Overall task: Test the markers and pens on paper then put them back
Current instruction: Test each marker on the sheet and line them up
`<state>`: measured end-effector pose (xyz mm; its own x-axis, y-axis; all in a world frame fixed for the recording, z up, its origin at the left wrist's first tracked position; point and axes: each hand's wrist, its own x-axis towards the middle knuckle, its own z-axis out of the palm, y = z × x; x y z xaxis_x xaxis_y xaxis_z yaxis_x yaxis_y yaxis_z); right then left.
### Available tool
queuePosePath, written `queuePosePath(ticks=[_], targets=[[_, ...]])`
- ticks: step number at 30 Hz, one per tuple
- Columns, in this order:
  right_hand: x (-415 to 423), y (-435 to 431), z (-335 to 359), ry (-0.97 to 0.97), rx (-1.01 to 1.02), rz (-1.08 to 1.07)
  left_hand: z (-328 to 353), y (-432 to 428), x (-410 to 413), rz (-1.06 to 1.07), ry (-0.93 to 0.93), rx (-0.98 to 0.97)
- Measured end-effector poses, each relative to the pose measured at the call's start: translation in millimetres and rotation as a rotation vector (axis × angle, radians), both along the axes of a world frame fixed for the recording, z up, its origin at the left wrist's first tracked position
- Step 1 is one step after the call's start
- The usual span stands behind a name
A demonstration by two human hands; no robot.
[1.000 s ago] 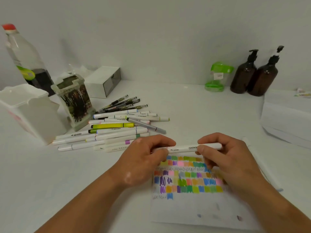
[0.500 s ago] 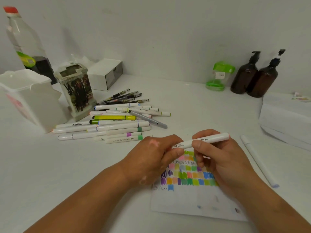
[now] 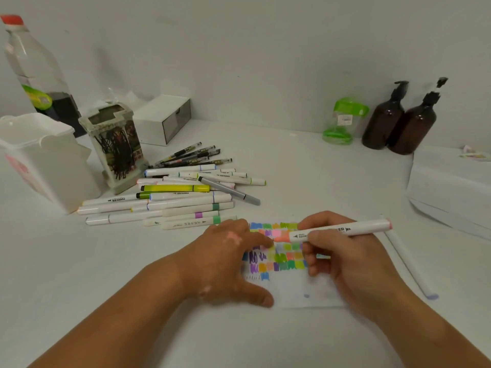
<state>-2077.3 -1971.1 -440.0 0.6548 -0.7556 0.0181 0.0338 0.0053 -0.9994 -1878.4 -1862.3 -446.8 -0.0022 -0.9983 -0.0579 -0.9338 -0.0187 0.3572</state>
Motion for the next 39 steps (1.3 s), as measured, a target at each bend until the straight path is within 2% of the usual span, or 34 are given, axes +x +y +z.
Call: queuePosePath(ticks=[3, 7, 13, 31, 39], targets=[[2, 3, -4, 0.124, -0.141, -0.027, -1, -1, 2, 0.027, -0.006, -0.011], [2, 9, -1, 0.166, -0.158, -0.020, -1, -2, 0, 0.046, -0.022, -0.006], [5, 14, -2, 0.353, -0.269, -0.004, 0, -3, -1, 0.049, -0.013, 0.024], [3, 15, 3, 0.429, -0.317, 0.045, -3, -5, 2, 0.048, -0.002, -0.001], [5, 15, 2, 0.417, -0.317, -0.001, -3, -5, 2, 0.055, 0.011, 0.012]])
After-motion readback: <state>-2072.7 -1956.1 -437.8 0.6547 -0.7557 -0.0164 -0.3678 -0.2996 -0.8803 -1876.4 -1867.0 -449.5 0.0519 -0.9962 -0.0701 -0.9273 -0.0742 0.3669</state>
